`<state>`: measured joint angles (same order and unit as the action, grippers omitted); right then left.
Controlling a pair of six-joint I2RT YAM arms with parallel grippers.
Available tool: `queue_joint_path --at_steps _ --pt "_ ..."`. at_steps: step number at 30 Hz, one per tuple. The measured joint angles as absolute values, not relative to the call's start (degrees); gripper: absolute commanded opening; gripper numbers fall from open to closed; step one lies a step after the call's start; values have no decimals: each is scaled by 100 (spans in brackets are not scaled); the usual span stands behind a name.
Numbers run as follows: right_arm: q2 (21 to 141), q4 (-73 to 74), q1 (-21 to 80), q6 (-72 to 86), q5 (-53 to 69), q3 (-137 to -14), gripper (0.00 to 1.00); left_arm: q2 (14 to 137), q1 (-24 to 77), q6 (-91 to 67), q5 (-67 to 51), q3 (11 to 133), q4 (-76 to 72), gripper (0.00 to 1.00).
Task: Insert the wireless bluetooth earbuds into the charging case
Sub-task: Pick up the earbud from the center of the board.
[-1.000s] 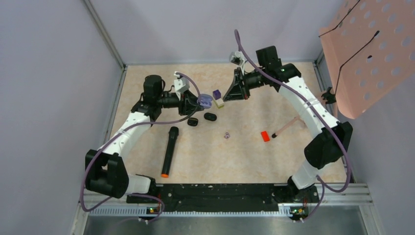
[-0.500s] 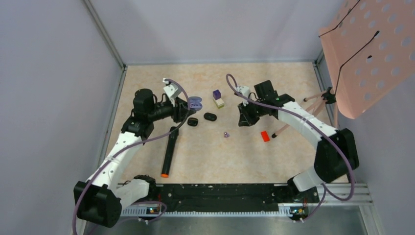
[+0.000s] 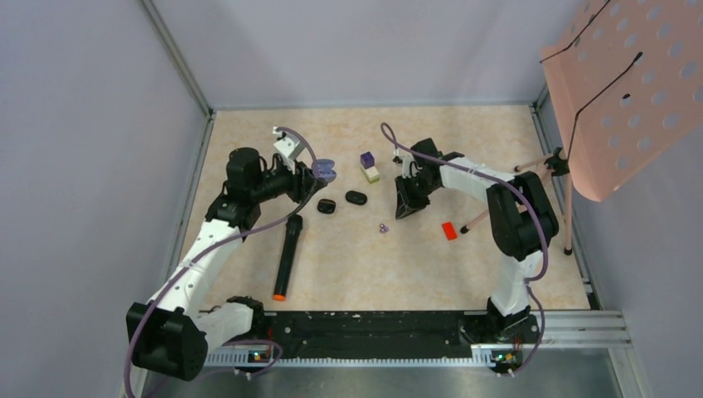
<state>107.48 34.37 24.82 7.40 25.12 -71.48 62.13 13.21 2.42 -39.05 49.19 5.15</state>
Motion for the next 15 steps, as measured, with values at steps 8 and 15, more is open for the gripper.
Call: queue_joint_path --at_steps 8,15 --pt "10973 3350 2751 1151 2545 -7323 27 6213 1232 220 -3642 5059 755 0" --pt "11013 3411 3068 1256 2425 -7319 21 6204 1151 152 -3463 5148 821 0"
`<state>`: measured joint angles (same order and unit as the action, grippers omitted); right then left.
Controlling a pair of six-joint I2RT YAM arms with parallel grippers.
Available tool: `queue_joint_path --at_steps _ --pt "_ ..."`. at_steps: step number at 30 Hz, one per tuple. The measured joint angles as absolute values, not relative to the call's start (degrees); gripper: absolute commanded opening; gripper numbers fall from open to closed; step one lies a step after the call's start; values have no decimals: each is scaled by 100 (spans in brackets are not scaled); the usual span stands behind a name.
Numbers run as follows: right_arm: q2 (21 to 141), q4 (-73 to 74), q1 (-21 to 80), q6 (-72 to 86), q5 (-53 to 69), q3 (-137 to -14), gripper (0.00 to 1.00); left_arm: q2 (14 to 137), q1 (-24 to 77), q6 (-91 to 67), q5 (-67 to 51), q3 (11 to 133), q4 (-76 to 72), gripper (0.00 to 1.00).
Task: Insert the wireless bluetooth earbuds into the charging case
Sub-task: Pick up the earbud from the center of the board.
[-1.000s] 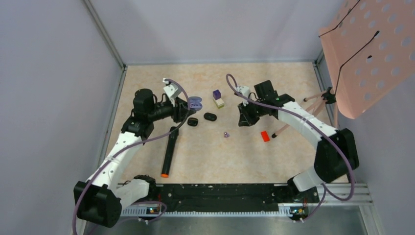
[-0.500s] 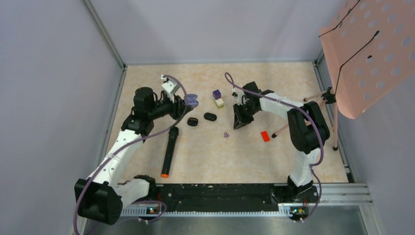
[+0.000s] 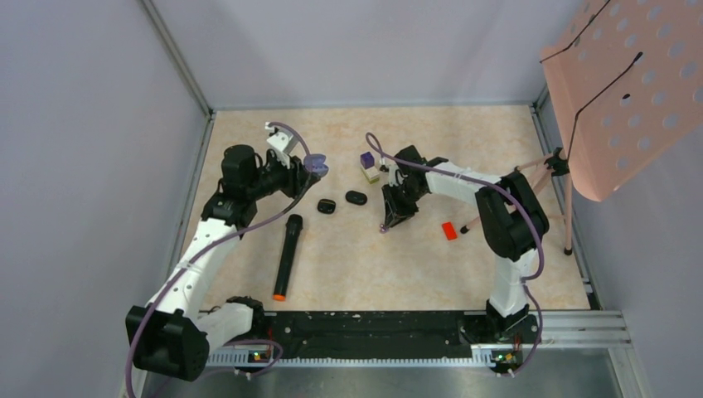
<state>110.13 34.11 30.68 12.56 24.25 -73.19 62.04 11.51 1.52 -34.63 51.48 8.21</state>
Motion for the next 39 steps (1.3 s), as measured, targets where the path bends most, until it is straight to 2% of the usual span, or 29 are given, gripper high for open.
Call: queue_joint_path --at_steps 7,21,27,32,39 --pt "11032 3402 3092 1420 2213 -7279 17 6158 1118 139 -3347 5148 836 0" --pt "11177 3463 3503 1511 2021 -7406 17 5824 1057 139 -3203 5148 1035 0" --pt "11281 3610 3924 1376 1557 -7662 10 5819 1037 137 -3153 5148 1035 0" --pt "11334 3719 4021 740 1481 -7797 5 5754 1015 139 -3087 5148 1033 0" --pt "11406 3664 4082 -1330 1247 -8073 0 5673 1007 132 -3006 5148 1015 0"
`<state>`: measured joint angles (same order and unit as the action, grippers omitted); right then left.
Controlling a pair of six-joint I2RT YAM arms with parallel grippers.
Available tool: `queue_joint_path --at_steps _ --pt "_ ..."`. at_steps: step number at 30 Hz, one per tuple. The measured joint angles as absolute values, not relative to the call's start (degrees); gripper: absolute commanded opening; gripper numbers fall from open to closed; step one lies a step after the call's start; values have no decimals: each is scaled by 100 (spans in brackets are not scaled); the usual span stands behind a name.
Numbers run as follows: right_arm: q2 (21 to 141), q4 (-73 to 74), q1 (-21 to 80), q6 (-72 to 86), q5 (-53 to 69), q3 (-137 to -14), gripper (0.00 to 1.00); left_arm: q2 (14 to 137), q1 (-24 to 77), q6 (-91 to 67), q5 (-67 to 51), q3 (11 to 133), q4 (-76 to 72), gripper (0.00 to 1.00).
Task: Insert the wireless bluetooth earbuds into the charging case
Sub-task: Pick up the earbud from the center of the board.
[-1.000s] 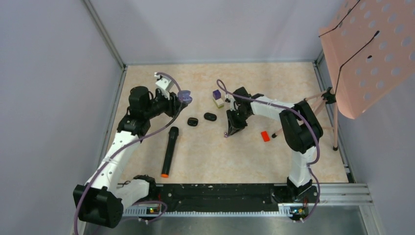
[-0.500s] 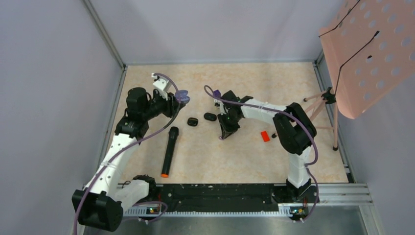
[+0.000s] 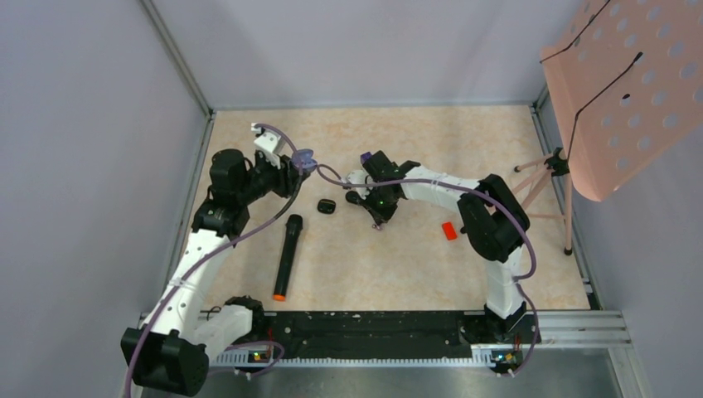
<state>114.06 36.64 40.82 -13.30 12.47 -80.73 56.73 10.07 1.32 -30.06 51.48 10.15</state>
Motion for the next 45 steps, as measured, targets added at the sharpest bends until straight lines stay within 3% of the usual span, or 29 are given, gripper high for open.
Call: queue_joint_path --at_steps 6,10,17,22,24,31,45 --pt "11316 3013 4071 -3743 1579 -7865 5 5669 978 115 -2923 5166 1013 0" --pt "11133 2864 4071 -4501 1678 -7585 11 5612 978 119 -2908 5240 1041 0" --pt "10892 2823 3994 -3599 1546 -7752 12 5452 956 172 -2895 5367 1059 0" --pt "10739 2744 3754 -3085 2102 -7856 13 5446 921 167 -2838 5406 1146 0" --pt "10755 2770 3684 -3046 2292 -7957 19 5448 895 163 -2816 5424 1184 0" --pt "11515 2967 3647 -2845 2877 -8993 25 5446 696 117 -2801 5448 1293 0" --pt "12171 3905 3651 -3116 3118 -9207 26 5297 480 110 -2805 5448 1374 0"
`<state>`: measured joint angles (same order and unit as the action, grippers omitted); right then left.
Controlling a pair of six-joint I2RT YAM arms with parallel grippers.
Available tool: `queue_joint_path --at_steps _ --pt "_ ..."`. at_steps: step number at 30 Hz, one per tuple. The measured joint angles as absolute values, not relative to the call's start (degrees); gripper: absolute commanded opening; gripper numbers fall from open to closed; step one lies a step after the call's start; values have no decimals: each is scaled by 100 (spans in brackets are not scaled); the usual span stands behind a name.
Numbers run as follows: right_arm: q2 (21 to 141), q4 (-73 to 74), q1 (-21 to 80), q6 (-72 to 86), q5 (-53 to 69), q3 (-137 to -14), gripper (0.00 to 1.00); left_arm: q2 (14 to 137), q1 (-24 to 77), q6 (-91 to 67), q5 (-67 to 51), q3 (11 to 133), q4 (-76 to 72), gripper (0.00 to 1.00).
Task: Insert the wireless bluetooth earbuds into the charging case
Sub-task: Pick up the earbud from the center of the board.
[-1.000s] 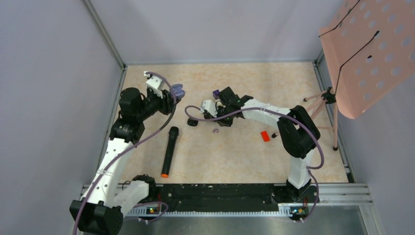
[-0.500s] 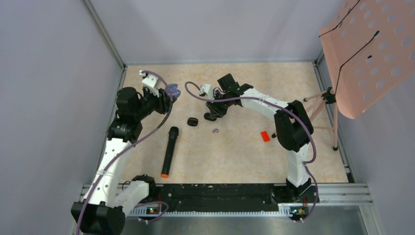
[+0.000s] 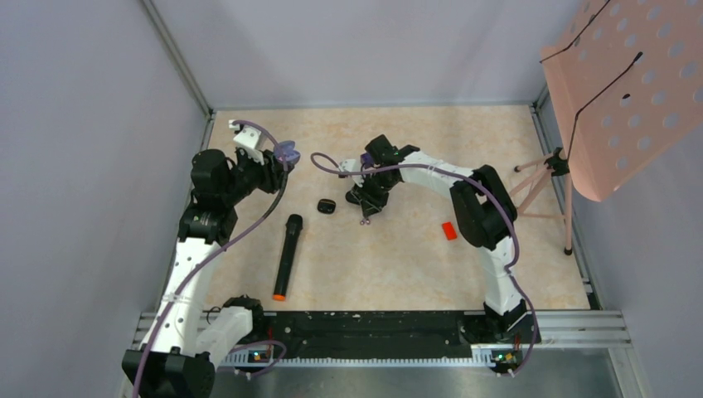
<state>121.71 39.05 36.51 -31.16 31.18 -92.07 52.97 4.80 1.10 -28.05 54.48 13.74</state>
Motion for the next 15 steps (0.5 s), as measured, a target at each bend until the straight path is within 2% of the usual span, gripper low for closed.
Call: queue_joint_path --at_steps 15 --pt "12265 4130 3741 -3308 2974 -9310 23 5299 451 -36 -2827 5448 1372 0"
